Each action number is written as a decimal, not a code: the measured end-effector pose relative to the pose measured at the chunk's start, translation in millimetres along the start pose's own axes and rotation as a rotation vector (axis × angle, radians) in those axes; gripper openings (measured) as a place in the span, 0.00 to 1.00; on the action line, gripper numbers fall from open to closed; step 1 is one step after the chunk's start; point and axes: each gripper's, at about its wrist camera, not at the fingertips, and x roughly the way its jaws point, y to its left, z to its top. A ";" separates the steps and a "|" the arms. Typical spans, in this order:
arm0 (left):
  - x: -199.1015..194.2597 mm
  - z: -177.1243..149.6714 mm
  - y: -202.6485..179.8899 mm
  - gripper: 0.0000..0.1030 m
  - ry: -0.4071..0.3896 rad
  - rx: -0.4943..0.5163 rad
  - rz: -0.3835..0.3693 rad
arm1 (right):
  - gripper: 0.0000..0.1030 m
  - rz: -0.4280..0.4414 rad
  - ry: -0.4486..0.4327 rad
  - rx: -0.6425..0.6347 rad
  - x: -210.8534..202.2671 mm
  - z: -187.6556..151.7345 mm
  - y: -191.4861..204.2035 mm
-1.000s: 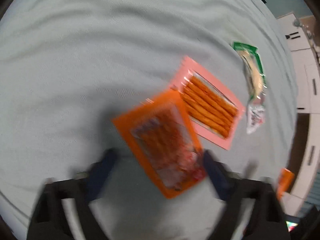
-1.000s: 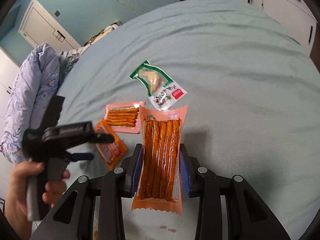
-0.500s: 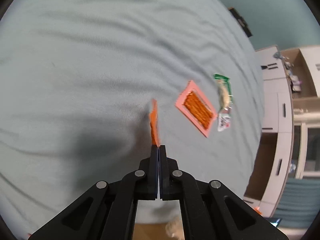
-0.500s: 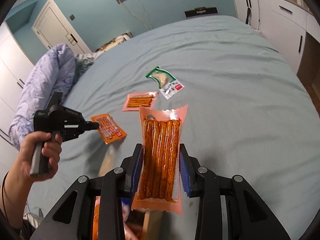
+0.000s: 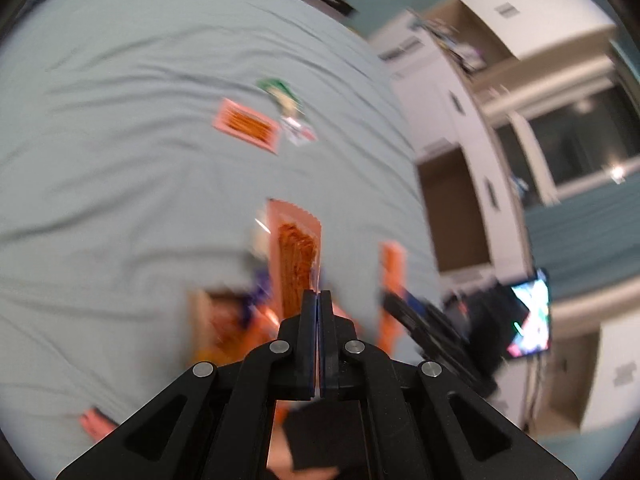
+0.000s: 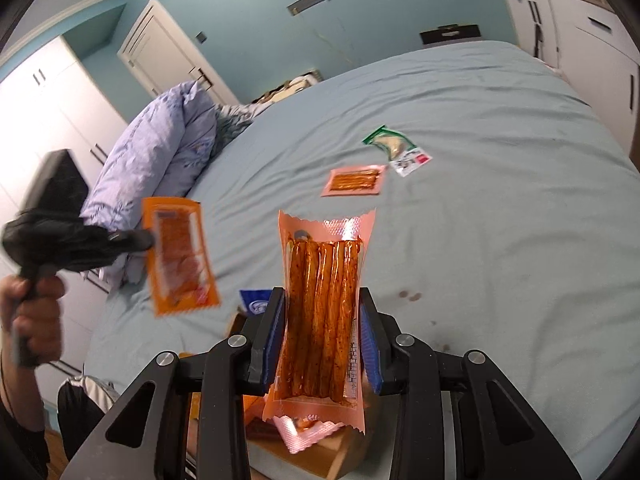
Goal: Organize snacks
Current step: 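Lower the pretzel pack into the box and open the right tool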
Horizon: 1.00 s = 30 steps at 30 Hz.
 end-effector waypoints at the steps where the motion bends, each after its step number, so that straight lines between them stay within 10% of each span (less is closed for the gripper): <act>1: 2.1 -8.0 -5.0 0.00 0.015 0.015 -0.015 | 0.31 0.006 0.000 -0.011 0.4 -1.4 3.0; 14: 106.1 -34.0 64.9 0.04 0.183 0.006 0.248 | 0.32 -0.005 0.016 -0.109 0.8 -38.2 28.8; 20: 83.7 -31.5 59.8 0.32 0.081 -0.016 0.169 | 0.35 -0.126 0.032 -0.248 26.8 -40.5 51.9; 25: 55.8 -30.1 54.6 0.59 -0.048 -0.011 0.196 | 0.58 -0.158 0.043 -0.180 35.5 -35.8 43.1; 30: 37.6 -24.2 56.1 0.70 -0.152 -0.017 0.265 | 0.73 -0.132 -0.124 -0.105 1.8 -26.9 40.3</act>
